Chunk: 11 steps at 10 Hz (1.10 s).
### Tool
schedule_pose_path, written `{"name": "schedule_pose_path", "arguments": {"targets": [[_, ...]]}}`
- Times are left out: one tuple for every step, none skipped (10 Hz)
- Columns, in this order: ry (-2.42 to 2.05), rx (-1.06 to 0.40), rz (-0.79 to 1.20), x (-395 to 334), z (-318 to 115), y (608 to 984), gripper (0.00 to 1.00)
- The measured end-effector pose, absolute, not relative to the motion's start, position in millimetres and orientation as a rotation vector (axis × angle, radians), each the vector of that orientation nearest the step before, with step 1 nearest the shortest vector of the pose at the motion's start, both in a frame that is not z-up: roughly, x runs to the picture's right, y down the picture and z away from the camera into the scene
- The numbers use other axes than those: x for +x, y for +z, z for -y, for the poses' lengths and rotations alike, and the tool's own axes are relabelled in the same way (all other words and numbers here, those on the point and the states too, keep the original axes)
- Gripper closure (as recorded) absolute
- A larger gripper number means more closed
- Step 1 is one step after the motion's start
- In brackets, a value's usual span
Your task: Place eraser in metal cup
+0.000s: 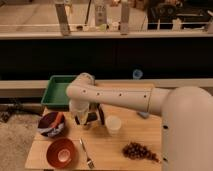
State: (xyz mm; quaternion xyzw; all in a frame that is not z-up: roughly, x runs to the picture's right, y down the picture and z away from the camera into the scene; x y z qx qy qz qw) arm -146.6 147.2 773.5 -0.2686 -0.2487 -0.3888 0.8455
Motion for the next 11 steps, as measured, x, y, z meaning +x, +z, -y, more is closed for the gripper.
{"name": "schedule_pose_path", "arguments": {"targets": [[-0.811, -0.580, 0.535, -146.0, -147.2, 774.5, 0.35], [-0.804, -0.590, 0.545, -145.4, -147.6, 775.3, 0.27], [-0.800, -0.597, 0.556, -145.9, -147.9, 775.5, 0.25], [-0.796, -0.604, 0.568, -146.1, -148.3, 775.5, 0.25], [-0.785, -0.617, 0.601, -145.8, -148.5, 775.3, 0.25], [-0.780, -0.632, 0.629, -142.7, -149.2, 775.1, 0.25], [-0.785, -0.636, 0.642, -143.2, -149.7, 774.1, 0.25], [-0.789, -0.642, 0.650, -143.3, -150.3, 773.6, 0.25], [-0.781, -0.653, 0.664, -142.3, -149.2, 773.5, 0.25], [-0.775, -0.663, 0.671, -140.4, -149.1, 773.7, 0.25], [-0.768, -0.673, 0.682, -139.0, -148.5, 773.9, 0.25]]}}
